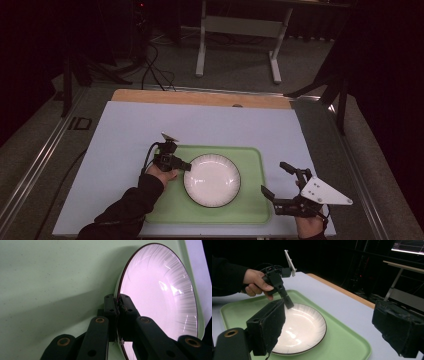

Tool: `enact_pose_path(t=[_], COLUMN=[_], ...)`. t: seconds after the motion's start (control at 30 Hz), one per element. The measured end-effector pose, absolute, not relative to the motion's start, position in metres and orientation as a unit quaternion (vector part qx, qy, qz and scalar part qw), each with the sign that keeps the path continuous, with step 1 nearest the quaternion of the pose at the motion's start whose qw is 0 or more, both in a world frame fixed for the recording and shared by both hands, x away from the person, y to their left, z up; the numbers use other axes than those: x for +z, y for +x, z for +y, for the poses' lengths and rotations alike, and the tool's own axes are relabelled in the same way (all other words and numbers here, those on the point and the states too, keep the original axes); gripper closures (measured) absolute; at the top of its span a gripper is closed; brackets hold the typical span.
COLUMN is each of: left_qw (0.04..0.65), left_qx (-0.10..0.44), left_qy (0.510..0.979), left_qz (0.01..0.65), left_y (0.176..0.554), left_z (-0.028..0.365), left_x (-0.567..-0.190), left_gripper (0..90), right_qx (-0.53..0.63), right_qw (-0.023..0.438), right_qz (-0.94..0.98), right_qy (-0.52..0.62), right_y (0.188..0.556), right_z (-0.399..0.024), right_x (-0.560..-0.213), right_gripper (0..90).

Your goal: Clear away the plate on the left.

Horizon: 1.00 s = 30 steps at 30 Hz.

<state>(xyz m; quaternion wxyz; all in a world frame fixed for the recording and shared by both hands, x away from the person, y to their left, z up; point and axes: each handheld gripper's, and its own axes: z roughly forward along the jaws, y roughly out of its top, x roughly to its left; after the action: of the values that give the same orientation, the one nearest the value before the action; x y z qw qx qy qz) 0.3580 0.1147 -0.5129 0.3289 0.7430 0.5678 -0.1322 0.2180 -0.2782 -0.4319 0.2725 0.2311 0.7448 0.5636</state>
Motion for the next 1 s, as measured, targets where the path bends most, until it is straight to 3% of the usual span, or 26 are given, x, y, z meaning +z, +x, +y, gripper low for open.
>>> enact_pose_path(t=[0.3, 0.63, 1.0], left_qw=[0.323, 0.315, 0.344], left_qx=[-0.127, -0.107, -0.073], left_qy=[0.747, 0.755, 0.773], left_qz=[0.568, 0.565, 0.528], left_y=[0.360, 0.360, 0.345], left_z=[0.113, 0.112, 0.123], left_x=[-0.511, -0.496, -0.465], left_gripper=[84.9, 71.7, 65.4], right_qx=[0.562, 0.561, 0.559], right_qw=[0.270, 0.267, 0.267], right_qz=[0.747, 0.746, 0.747], right_qy=[0.231, 0.240, 0.241], right_y=[0.219, 0.219, 0.219], right_z=[-0.278, -0.280, -0.280], right_x=[-0.433, -0.436, -0.435], right_gripper=[11.2, 11.2, 11.2])
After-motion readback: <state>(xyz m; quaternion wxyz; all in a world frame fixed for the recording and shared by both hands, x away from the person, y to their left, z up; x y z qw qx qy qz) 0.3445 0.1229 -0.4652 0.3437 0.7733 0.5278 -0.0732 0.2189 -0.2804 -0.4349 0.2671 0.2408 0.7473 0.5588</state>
